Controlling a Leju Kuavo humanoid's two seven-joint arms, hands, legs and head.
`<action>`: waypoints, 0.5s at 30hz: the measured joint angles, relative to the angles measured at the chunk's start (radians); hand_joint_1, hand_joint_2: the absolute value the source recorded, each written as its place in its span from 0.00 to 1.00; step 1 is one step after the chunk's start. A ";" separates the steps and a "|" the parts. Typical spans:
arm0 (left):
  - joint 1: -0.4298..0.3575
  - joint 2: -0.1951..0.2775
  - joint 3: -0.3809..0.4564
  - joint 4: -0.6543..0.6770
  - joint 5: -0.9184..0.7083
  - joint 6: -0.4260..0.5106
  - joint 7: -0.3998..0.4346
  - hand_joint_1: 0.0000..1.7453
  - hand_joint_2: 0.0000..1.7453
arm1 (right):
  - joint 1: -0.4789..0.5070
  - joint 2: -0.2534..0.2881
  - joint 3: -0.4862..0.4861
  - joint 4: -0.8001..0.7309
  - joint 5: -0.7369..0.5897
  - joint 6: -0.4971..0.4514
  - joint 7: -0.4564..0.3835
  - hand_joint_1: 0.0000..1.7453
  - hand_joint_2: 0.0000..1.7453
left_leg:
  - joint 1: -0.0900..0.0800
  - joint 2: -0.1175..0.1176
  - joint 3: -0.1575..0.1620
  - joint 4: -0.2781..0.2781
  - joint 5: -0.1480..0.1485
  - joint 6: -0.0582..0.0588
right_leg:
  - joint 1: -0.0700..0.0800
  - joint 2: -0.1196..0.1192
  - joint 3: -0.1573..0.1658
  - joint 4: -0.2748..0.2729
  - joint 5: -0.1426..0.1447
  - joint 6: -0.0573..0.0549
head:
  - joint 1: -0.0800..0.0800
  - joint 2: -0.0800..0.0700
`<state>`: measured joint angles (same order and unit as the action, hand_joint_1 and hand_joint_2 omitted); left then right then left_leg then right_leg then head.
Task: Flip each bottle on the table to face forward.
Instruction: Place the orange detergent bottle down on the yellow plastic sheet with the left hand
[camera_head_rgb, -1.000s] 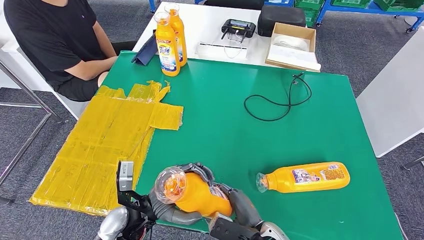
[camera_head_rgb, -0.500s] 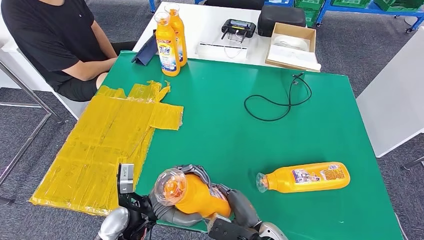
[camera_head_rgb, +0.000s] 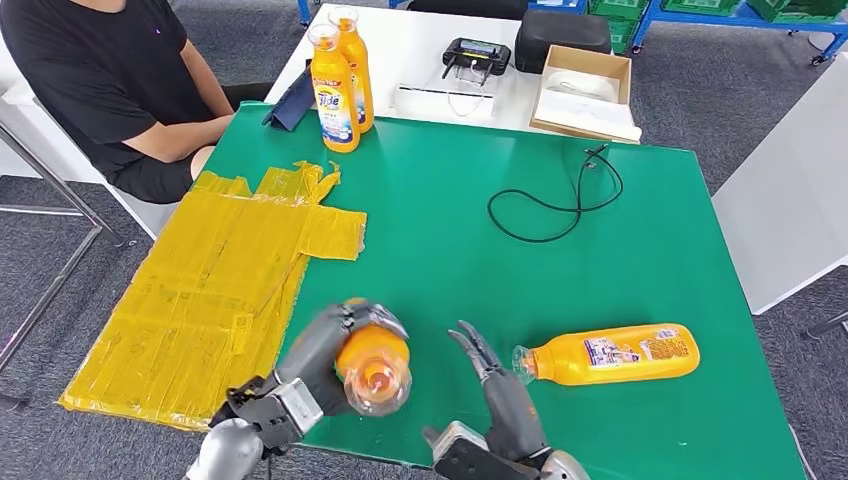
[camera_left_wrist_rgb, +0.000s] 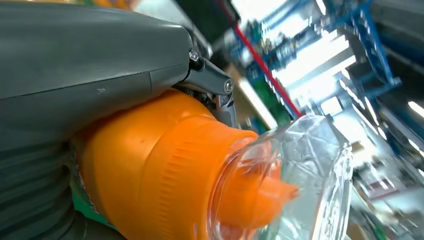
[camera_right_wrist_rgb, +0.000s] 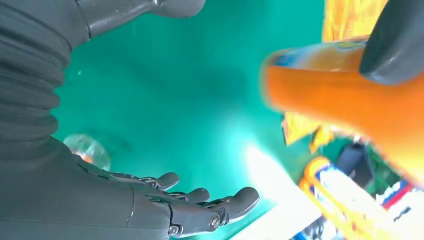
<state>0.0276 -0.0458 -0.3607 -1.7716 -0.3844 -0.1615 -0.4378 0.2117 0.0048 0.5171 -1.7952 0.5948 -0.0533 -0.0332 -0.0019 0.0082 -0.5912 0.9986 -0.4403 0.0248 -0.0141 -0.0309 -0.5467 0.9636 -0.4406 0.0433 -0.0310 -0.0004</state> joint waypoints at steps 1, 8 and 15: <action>-0.001 -0.002 0.009 -0.005 -0.026 0.014 -0.004 1.00 1.00 | 0.006 0.000 -0.007 -0.013 0.001 -0.001 0.000 0.00 1.00 | 0.000 0.000 0.000 0.000 0.000 0.000 | 0.000 0.000 0.000 0.000 0.000 0.000 | 0.000 0.000; -0.009 -0.006 0.032 -0.012 -0.409 0.235 -0.006 1.00 1.00 | 0.044 -0.002 -0.056 -0.097 0.024 -0.015 0.002 0.00 1.00 | 0.000 0.000 0.000 0.000 0.000 0.000 | 0.000 0.000 0.000 0.000 0.000 0.000 | 0.000 0.000; -0.050 -0.002 0.023 0.045 -0.722 0.375 0.064 1.00 1.00 | 0.061 -0.014 -0.093 -0.146 0.009 -0.014 -0.008 0.00 1.00 | 0.000 0.000 0.000 0.000 0.000 0.000 | 0.000 0.000 0.000 0.000 0.000 0.000 | 0.000 0.000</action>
<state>-0.0224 -0.0477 -0.3379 -1.7264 -1.1069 0.2134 -0.3741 0.2727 -0.0094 0.4242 -1.9408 0.6041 -0.0678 -0.0410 -0.0022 0.0081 -0.5911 0.9987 -0.4403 0.0249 -0.0143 -0.0310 -0.5468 0.9635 -0.4406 0.0433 -0.0311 -0.0004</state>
